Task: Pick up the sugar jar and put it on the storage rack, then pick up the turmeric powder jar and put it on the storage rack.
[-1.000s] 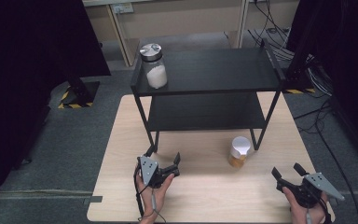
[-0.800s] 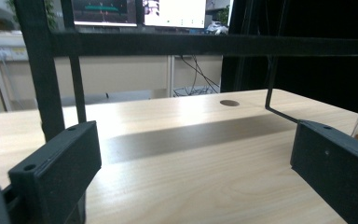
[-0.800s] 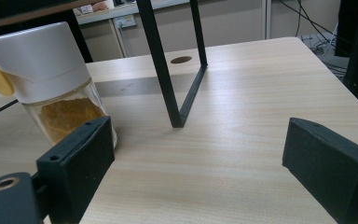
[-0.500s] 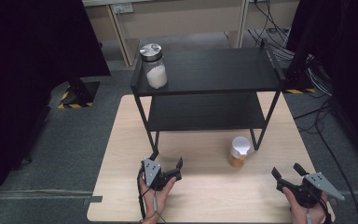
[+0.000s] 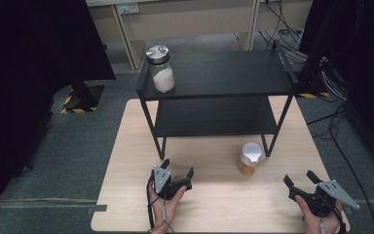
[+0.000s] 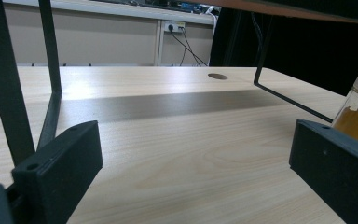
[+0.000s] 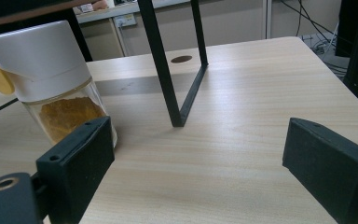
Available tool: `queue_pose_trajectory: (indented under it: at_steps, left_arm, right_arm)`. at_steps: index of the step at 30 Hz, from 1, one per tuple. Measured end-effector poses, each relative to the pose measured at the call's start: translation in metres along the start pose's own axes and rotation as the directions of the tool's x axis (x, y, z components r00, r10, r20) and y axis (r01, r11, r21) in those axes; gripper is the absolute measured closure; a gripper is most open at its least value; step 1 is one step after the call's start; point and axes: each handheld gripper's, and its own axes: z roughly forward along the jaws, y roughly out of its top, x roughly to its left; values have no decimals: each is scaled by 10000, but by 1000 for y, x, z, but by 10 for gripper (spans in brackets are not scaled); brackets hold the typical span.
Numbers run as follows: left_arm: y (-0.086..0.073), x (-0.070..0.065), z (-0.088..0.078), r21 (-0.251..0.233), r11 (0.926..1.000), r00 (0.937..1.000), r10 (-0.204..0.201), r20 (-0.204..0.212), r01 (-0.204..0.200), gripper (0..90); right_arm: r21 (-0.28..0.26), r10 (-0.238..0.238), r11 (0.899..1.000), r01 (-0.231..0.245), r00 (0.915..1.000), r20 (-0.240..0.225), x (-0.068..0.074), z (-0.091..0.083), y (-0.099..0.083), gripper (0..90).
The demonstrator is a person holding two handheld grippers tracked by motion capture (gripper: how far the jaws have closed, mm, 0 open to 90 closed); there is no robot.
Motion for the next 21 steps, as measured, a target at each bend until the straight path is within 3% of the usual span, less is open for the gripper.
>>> queue_pose_trajectory:
  at_steps: [21]
  left_arm:
    - [0, 1, 0, -22, 9999, 9999, -138, -17, 138, 21]
  right_arm:
    - [16, -10, 10000, 10, 10000, -7, 0, 0, 0, 88]
